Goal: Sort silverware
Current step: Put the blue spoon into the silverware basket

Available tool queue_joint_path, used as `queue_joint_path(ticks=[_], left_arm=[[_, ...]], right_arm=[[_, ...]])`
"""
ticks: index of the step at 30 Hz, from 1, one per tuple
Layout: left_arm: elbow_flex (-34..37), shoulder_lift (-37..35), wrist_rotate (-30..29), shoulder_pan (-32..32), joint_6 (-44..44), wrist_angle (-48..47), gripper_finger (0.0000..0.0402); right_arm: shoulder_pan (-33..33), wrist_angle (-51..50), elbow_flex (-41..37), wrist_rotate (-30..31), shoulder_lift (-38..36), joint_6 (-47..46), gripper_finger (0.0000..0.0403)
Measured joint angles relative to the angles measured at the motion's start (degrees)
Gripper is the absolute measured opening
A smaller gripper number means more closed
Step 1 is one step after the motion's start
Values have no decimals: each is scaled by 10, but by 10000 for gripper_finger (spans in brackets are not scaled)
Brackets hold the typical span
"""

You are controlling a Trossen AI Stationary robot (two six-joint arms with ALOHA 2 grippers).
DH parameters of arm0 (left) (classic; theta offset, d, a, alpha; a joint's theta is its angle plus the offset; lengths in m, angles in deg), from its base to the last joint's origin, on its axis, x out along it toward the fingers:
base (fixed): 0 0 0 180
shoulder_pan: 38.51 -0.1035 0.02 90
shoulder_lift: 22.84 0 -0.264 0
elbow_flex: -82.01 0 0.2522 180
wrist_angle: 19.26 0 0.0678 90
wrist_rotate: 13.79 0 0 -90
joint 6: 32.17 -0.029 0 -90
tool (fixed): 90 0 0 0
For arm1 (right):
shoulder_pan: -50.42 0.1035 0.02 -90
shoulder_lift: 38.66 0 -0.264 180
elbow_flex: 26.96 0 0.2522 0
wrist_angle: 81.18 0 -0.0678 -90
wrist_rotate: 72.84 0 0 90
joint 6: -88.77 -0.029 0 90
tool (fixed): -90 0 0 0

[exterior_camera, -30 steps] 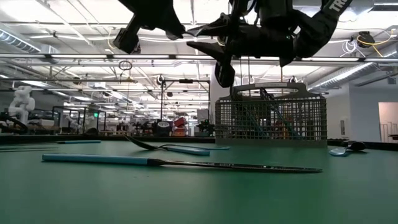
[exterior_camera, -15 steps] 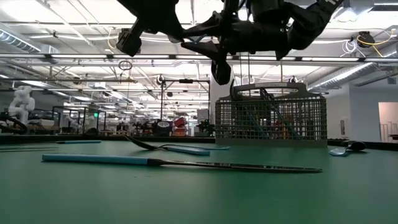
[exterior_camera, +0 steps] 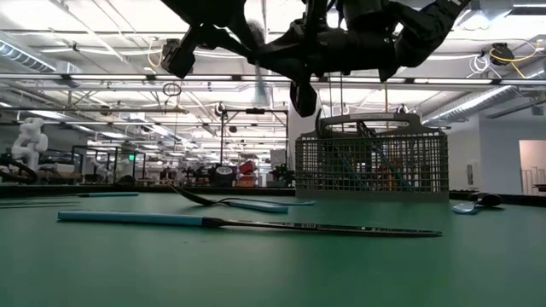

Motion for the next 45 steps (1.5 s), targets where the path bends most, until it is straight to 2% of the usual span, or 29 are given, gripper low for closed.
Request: queue_joint_path(ticks=[7,11,14,19,24,30,35,39,41,45], left_arm=[[0,0,-15,0,5,-5,103],[0,-1,-43,3,53,-24,132],[0,-7,-45,11,102,-86,142],[0,-29,-44,18,269,-209,143],[0,-78,10,15,483,-335,143],[2,-150,84,5,673,-437,143],[57,-235,120,6,738,-421,143],[137,-313,147,6,769,-344,143],[180,-350,159,6,770,-296,143],[258,-412,164,6,766,-174,143]], right_arm=[[5,0,0,30,0,9,2],[-4,3,0,39,-2,14,1],[-16,3,0,40,-8,16,1],[-35,-25,0,40,-36,42,1],[-54,-82,0,47,-100,89,0],[-60,-215,0,143,-204,163,0],[-60,-330,0,258,-289,225,0],[-64,-398,-8,362,-342,246,0],[-71,-402,-26,383,-365,247,0],[-102,-393,-69,385,-403,247,0]])
